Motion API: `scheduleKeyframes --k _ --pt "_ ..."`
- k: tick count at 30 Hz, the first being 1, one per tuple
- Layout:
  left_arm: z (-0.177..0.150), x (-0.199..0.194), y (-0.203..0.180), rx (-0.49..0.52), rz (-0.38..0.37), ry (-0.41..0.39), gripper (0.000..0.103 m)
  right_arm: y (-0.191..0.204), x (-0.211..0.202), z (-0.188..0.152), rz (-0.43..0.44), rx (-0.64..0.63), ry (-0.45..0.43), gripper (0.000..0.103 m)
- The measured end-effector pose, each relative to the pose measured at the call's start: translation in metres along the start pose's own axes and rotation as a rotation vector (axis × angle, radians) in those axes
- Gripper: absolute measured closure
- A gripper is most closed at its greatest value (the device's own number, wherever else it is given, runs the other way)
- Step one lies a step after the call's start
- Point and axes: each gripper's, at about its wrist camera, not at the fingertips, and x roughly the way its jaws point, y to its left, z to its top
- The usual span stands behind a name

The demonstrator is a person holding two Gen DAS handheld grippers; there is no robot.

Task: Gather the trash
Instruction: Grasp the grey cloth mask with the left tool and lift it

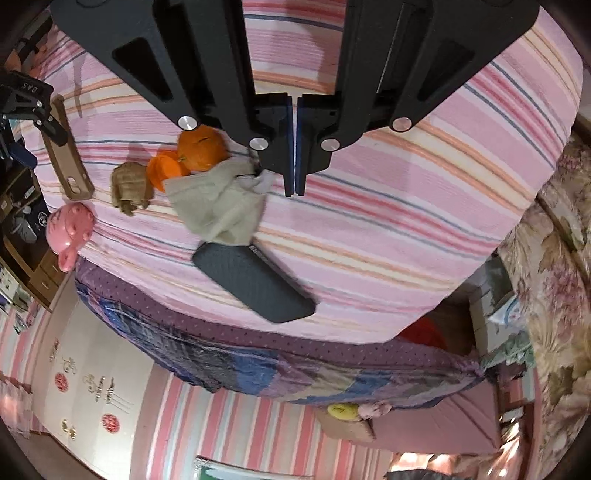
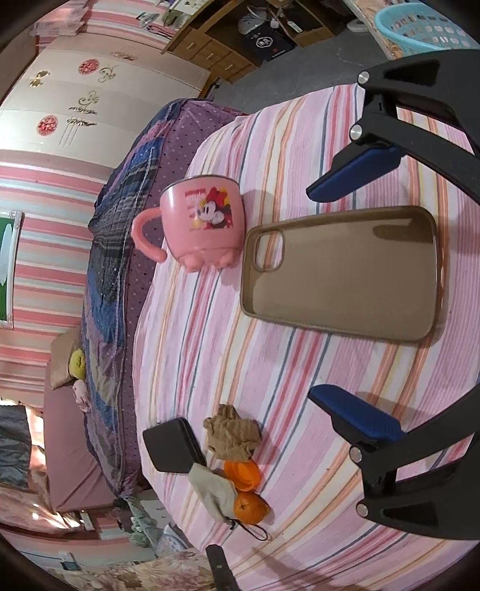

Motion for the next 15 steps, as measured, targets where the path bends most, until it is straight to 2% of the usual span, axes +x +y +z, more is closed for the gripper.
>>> scheduleKeyframes --k 1,2,3,4,5,6,9,15 --pt "-0.001 0.002 0.002 -0.005 0.002 0.01 0.101 0.001 0.0 0.0 -0.001 -0.002 -0.001 0.006" --pt "-0.001 0.005 0.003 -0.007 0.005 0.019 0.092 0.001 0.0 0.0 -0.001 -0.001 -0.001 0.006" --pt "-0.002 0.006 0.004 -0.008 0.008 0.024 0.072 0.001 0.0 0.0 0.0 -0.001 0.0 0.006" --pt "-0.003 0.007 0.003 -0.009 0.02 0.022 0.059 0.001 0.0 0.0 0.0 0.001 0.001 0.006" --pt "-0.004 0.007 0.003 -0.01 0.041 0.01 0.039 0.001 0.0 0.0 0.0 0.004 0.003 0.006" --pt "-0.004 0.007 0.002 -0.01 0.058 0.0 0.03 0.001 0.0 0.0 0.001 0.005 0.003 0.006" --pt "-0.003 0.012 -0.003 -0.01 0.077 0.002 0.021 0.001 -0.001 -0.001 0.005 0.016 0.0 0.006" --pt "0.003 0.027 -0.014 0.02 0.107 0.013 0.019 -0.006 0.004 0.0 0.024 0.043 0.012 0.006"
